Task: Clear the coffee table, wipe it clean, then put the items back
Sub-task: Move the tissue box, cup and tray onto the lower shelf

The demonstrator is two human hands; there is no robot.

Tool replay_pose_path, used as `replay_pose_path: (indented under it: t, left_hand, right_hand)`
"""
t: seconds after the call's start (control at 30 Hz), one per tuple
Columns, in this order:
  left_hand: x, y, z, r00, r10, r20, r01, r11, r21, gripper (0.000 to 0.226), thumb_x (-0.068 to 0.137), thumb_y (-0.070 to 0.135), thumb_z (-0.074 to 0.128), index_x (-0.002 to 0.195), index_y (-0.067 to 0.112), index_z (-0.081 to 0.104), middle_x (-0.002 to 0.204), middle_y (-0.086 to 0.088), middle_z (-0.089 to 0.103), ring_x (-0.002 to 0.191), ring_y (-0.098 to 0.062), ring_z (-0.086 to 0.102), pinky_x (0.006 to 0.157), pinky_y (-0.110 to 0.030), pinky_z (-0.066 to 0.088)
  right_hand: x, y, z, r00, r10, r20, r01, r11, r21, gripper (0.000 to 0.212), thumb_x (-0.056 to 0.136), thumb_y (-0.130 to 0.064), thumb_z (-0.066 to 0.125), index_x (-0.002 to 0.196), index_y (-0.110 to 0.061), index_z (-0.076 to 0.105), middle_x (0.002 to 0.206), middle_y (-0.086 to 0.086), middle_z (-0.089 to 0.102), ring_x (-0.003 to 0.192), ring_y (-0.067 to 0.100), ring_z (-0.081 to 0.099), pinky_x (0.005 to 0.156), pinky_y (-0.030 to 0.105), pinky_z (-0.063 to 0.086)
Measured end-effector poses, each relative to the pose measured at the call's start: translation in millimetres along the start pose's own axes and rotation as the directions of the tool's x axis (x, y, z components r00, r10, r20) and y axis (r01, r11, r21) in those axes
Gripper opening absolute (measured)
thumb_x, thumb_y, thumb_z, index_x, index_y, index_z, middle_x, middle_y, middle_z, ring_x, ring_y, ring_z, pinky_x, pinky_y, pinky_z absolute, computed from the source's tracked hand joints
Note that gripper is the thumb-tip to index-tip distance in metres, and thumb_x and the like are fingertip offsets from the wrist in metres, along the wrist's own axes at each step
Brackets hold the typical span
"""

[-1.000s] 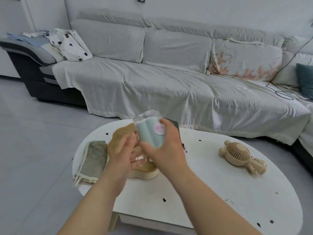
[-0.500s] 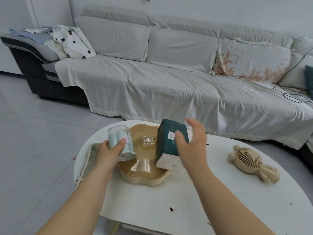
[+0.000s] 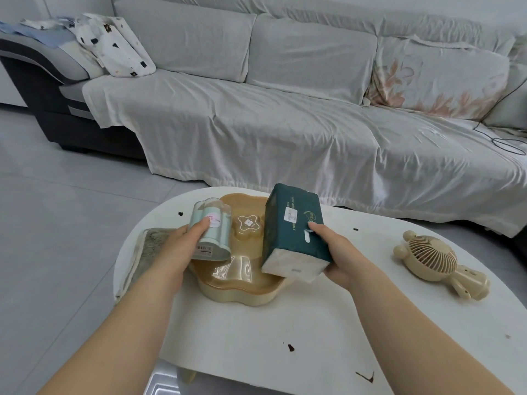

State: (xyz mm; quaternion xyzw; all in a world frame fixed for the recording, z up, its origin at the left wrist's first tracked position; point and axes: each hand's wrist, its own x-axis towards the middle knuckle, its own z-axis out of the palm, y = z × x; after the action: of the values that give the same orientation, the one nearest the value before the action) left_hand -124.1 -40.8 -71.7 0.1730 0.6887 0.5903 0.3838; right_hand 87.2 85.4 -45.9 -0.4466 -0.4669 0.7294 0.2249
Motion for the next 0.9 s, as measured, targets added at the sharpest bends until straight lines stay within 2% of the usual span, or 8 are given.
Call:
replay_pose_path:
  t: [0.07,0.13,0.23,0.33,0.47,0.57,0.77,0.9]
  left_hand:
    - [3,-1,1,1.0,-0.024,0.008,0.024,1.0,-0.006,0.022,0.077,0.043,0.056,0.083,0.023,0.063,0.087,-0.004,0.068,0.086,-0.022,0.061,0.08,-0.034,0.044]
    - [4,-1,3,0.999,-0.045,-0.009,0.045,0.999,-0.026,0.02,0.077,0.042,0.054,0.075,0.024,0.062,0.079,-0.003,0.067,0.078,-0.019,0.06,0.069,-0.029,0.043]
    - [5,-1,6,0.998,-0.063,-0.023,0.062,0.996,-0.059,0.023,0.077,0.039,0.049,0.072,0.022,0.063,0.069,-0.003,0.065,0.067,-0.017,0.057,0.058,-0.027,0.039]
    - [4,-1,8,0.998,-0.058,-0.032,0.056,0.995,-0.081,0.022,0.079,0.036,0.048,0.069,0.022,0.062,0.065,-0.001,0.064,0.064,-0.016,0.056,0.057,-0.027,0.037]
    - [5,-2,9,0.999,0.029,0.04,-0.026,0.996,-0.08,0.024,0.083,0.038,0.048,0.095,0.024,0.063,0.082,0.001,0.067,0.076,-0.014,0.06,0.062,-0.025,0.04]
    - [0,-3,12,0.996,0.079,0.048,-0.075,0.994,-0.082,0.033,0.083,0.037,0.051,0.114,0.027,0.053,0.098,0.002,0.066,0.085,-0.013,0.06,0.062,-0.025,0.04]
    - [-28,8,17,0.99,0.133,0.054,-0.13,0.99,-0.055,0.04,0.079,0.04,0.056,0.117,0.038,0.044,0.1,0.013,0.06,0.078,0.0,0.056,0.058,-0.022,0.035]
    - [-71,19,9,0.976,0.169,0.134,-0.169,0.986,-0.018,0.037,0.072,0.045,0.06,0.105,0.048,0.044,0.109,0.011,0.059,0.089,-0.007,0.058,0.068,-0.03,0.041]
  right_hand:
    - [4,0,0,0.999,0.009,0.035,-0.01,0.999,0.04,0.012,0.088,-0.028,0.052,0.096,-0.02,0.059,0.074,-0.005,0.075,0.067,0.011,0.069,0.063,0.026,0.053]
    - [6,0,1,0.998,0.02,0.067,-0.025,0.997,0.074,0.013,0.088,-0.029,0.052,0.097,-0.021,0.058,0.07,-0.005,0.076,0.061,0.01,0.071,0.057,0.023,0.055]
    - [10,1,1,0.993,0.059,0.101,-0.072,0.989,0.131,0.014,0.087,-0.031,0.052,0.091,-0.021,0.061,0.068,-0.003,0.076,0.059,0.012,0.071,0.05,0.02,0.056]
    - [14,3,-1,0.989,0.076,0.124,-0.097,0.981,0.169,0.016,0.085,-0.034,0.053,0.087,-0.021,0.063,0.068,-0.001,0.076,0.058,0.013,0.072,0.05,0.021,0.056]
    - [17,6,0,0.988,0.048,0.146,-0.076,0.978,0.196,0.016,0.085,-0.033,0.054,0.088,-0.02,0.063,0.069,0.0,0.076,0.059,0.014,0.072,0.051,0.024,0.057]
    - [15,7,-5,0.988,0.028,0.15,-0.06,0.974,0.217,0.016,0.086,-0.032,0.053,0.087,-0.02,0.063,0.068,0.0,0.076,0.058,0.015,0.072,0.05,0.024,0.057]
    - [-17,6,-22,0.99,-0.047,0.13,0.013,0.968,0.251,0.017,0.085,-0.032,0.052,0.088,-0.019,0.063,0.069,0.001,0.076,0.058,0.015,0.071,0.051,0.025,0.057]
    - [-69,4,-32,0.979,-0.132,0.159,0.086,0.96,0.266,0.021,0.069,-0.032,0.06,0.084,-0.019,0.066,0.071,0.0,0.076,0.061,0.014,0.072,0.052,0.025,0.058]
